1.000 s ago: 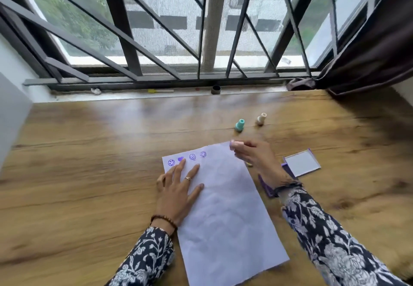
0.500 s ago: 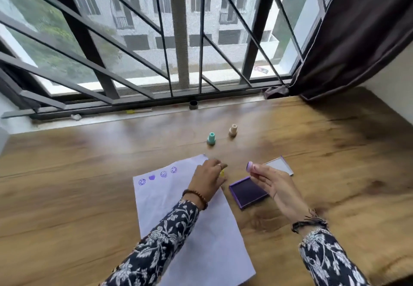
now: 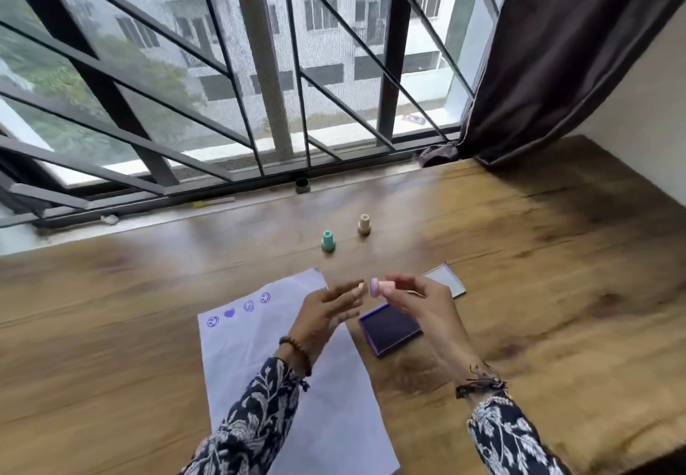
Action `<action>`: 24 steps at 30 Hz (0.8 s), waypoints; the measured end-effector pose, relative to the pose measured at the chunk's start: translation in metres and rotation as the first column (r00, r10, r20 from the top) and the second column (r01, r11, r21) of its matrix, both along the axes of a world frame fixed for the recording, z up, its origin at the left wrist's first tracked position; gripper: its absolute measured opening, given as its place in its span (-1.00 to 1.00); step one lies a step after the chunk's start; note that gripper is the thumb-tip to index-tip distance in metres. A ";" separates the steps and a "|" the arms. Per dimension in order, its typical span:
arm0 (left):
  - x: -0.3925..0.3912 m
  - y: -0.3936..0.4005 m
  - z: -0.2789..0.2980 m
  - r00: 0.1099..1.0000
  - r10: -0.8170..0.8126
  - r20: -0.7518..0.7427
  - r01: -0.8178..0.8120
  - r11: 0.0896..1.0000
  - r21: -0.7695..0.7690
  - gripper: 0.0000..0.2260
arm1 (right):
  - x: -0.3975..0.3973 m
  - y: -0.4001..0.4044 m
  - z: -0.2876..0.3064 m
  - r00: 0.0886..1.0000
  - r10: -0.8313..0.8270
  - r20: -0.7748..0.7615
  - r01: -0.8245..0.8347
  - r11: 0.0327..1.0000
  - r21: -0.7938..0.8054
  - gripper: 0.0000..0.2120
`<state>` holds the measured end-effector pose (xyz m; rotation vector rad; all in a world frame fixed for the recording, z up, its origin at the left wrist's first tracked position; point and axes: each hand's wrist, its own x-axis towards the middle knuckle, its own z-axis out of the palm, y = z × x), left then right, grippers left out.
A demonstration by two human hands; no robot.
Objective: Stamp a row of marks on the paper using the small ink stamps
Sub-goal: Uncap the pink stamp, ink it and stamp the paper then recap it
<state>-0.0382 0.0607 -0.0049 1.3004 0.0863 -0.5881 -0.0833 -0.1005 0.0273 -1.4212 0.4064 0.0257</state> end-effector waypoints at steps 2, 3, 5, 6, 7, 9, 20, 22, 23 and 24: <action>-0.005 0.000 0.003 1.000 0.007 -0.028 -0.009 0.997 -0.071 -0.83 | 0.003 0.002 0.005 0.998 0.054 0.021 -0.051 0.991 -0.123 -0.85; -0.006 -0.001 0.003 0.999 0.017 -0.032 -0.020 0.996 -0.086 -0.83 | 0.003 0.003 0.007 0.997 0.074 0.032 -0.068 0.984 -0.166 -0.84; -0.006 -0.001 0.006 0.998 0.038 -0.044 -0.042 0.995 -0.091 -0.84 | 0.004 0.004 0.010 0.994 0.093 0.054 -0.079 0.971 -0.227 -0.79; -0.006 -0.001 0.006 0.998 0.045 -0.053 -0.049 0.995 -0.086 -0.84 | 0.004 0.004 0.011 0.993 0.100 0.060 -0.082 0.963 -0.255 -0.78; -0.006 -0.001 0.006 0.997 0.049 -0.062 -0.054 0.995 -0.078 -0.84 | 0.004 0.004 0.012 0.992 0.109 0.063 -0.087 0.955 -0.283 -0.78; -0.007 -0.001 0.005 0.996 0.059 -0.072 -0.065 0.994 -0.084 -0.85 | 0.004 0.004 0.014 0.989 0.123 0.079 -0.091 0.940 -0.328 -0.80; 0.004 -0.019 -0.002 0.991 0.130 -0.037 -0.135 0.971 -0.197 -0.80 | 0.028 -0.003 0.016 0.992 0.086 0.089 -0.058 0.959 -0.277 -0.93; 0.005 -0.022 -0.003 0.989 0.148 0.015 -0.144 0.976 -0.166 -0.81 | 0.032 -0.006 0.011 0.996 0.061 0.064 -0.040 0.957 -0.288 -0.91; 0.008 -0.025 -0.006 0.987 0.157 0.044 -0.150 0.980 -0.133 -0.82 | 0.037 -0.008 0.008 0.997 0.066 0.045 -0.049 0.948 -0.313 -0.87; 0.012 -0.028 -0.008 0.984 0.162 0.076 -0.154 0.984 -0.093 -0.85 | 0.042 -0.011 0.004 0.996 0.081 0.029 -0.066 0.938 -0.340 -0.85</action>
